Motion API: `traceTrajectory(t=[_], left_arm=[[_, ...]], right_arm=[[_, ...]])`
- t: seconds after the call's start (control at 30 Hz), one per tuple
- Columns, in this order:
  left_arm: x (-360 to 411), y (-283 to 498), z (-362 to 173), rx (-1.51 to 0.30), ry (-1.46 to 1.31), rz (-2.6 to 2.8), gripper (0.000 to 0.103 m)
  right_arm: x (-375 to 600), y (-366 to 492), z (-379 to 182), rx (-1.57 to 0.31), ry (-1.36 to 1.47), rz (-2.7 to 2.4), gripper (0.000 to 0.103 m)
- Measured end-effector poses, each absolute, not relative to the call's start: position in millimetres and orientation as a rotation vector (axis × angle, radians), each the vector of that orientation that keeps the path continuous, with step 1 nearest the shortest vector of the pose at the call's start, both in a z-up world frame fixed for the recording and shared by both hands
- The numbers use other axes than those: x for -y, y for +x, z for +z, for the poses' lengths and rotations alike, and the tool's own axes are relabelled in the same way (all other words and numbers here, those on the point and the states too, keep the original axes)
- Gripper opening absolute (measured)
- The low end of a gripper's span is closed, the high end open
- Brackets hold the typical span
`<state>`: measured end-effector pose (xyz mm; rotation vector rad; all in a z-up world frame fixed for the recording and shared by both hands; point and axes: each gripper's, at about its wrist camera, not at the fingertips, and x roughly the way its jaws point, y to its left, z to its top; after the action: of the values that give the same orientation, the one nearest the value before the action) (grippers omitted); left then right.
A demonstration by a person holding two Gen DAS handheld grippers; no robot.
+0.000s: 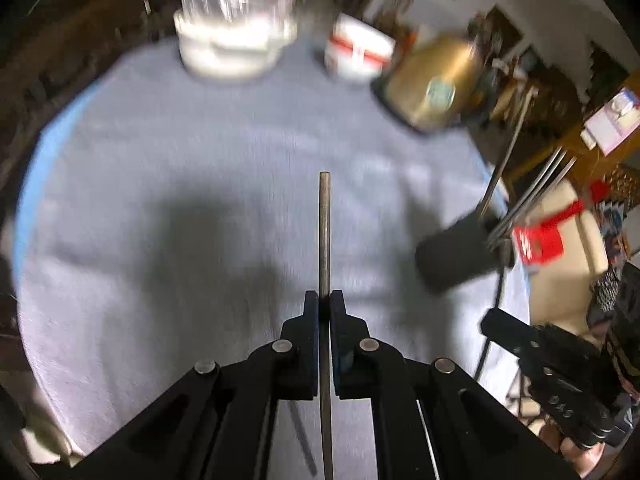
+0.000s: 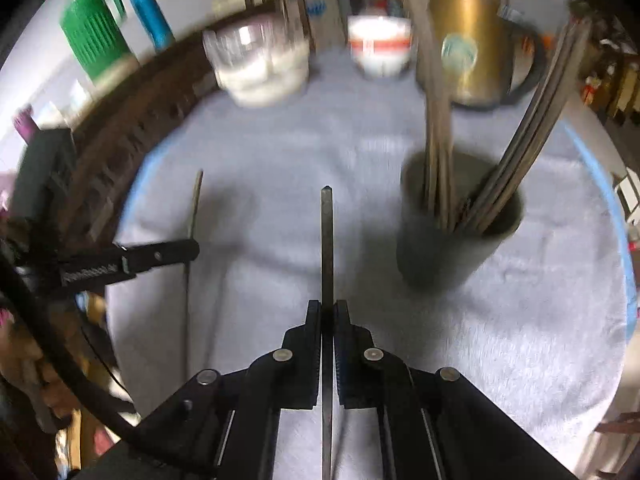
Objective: Organize utensils
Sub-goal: 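Lift both held chopsticks upright and carry them above the grey holder cup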
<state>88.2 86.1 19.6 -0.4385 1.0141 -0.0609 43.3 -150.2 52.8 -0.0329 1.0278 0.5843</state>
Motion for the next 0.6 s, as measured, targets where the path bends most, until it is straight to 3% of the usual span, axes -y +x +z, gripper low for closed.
traceTrajectory(t=[0.33, 0.6], left_arm=[[-65.7, 62.6, 51.4, -0.607, -0.342, 0.046, 0.005], [-43.5, 40.5, 54.4, -0.515, -0.216, 0.093, 0.005]], right_arm=[[185.9, 8.9, 93.2, -0.558, 0.094, 0.441, 0.006], [188.4, 1.7, 75.6, -0.481, 0.093, 0.382, 0.006]])
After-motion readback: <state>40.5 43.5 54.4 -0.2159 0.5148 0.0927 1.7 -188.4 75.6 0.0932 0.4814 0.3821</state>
